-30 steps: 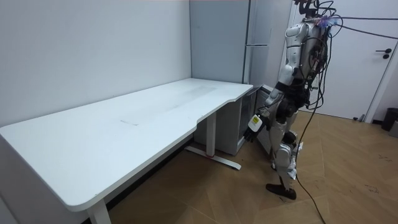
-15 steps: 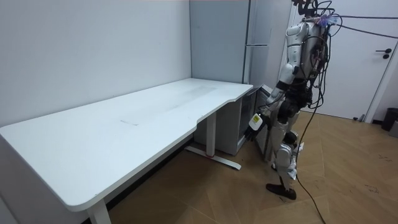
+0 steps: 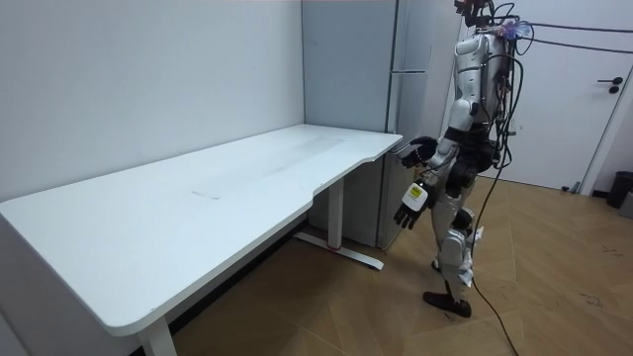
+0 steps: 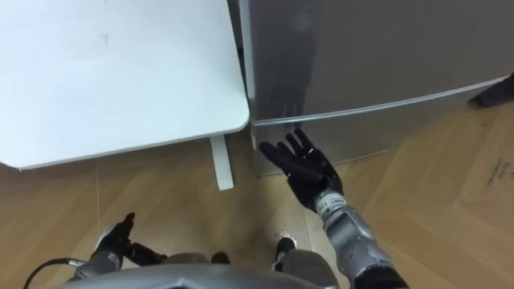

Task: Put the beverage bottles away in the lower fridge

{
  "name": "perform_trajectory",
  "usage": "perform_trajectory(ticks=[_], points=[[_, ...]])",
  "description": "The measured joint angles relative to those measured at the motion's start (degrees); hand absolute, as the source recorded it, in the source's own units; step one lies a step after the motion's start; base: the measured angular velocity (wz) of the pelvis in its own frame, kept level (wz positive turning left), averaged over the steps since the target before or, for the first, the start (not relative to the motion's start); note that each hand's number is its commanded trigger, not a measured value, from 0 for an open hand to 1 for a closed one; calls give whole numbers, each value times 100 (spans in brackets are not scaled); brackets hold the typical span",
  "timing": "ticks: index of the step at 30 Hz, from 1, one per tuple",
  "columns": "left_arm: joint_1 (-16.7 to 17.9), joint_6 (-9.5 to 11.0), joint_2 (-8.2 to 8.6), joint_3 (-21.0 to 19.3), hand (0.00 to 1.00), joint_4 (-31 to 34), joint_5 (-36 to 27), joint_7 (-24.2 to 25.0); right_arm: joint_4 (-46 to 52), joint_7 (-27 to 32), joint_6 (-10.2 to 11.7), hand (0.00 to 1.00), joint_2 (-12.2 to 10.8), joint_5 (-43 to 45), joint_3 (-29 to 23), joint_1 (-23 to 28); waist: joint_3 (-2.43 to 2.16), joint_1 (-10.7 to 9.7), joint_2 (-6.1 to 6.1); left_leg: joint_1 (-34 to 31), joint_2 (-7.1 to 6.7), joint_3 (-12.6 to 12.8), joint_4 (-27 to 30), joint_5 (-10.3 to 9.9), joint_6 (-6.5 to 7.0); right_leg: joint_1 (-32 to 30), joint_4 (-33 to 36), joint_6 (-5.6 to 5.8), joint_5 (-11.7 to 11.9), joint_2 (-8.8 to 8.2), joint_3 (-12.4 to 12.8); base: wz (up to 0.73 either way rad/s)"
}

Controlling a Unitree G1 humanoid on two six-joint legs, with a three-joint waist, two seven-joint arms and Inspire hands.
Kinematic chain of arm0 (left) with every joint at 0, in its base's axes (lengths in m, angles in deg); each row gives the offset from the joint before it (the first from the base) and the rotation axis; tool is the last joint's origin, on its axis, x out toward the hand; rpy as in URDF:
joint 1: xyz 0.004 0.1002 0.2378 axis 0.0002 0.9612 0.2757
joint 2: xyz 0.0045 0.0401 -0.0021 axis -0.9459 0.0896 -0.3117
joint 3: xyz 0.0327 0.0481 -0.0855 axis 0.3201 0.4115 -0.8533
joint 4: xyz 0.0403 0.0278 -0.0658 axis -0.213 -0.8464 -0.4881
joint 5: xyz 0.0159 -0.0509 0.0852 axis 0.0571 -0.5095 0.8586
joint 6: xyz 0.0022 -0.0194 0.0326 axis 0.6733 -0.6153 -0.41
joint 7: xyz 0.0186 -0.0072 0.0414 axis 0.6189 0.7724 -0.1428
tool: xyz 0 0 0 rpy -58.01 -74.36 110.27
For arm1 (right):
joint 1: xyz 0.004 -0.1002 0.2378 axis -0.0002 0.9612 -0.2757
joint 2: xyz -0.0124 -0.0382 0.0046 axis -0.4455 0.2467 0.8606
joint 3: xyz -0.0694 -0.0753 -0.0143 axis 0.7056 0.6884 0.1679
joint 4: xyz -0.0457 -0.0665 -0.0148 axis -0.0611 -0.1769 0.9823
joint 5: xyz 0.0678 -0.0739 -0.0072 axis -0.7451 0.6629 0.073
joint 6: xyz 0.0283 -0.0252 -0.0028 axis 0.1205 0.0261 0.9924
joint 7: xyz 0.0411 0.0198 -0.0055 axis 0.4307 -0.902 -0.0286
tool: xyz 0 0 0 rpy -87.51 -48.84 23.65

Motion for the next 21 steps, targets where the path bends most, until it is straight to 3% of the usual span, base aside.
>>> perform_trajectory(ticks=[7, 14, 21], points=[[74, -44, 35, -67, 0, 21, -104, 40, -681, -148, -143, 0, 38, 903, -72, -66, 9, -60, -13, 199, -1, -232, -57, 25, -19, 381, -195, -2, 1, -18, -338, 21], [192, -25, 26, -424, 0, 108, -250, 117, -1961, -248, -192, 0, 56, 1707, -441, -69, 13, -43, -155, 318, -46, -452, -75, 27, -18, 653, -327, 3, -2, -62, -631, 16], [292, -18, 85, -849, 0, -64, -248, 128, -3154, -215, -208, 0, 75, 2500, -1117, 32, -10, -45, -194, 649, -73, -661, -189, 26, -12, 1046, -392, 44, -31, -60, -636, 13]])
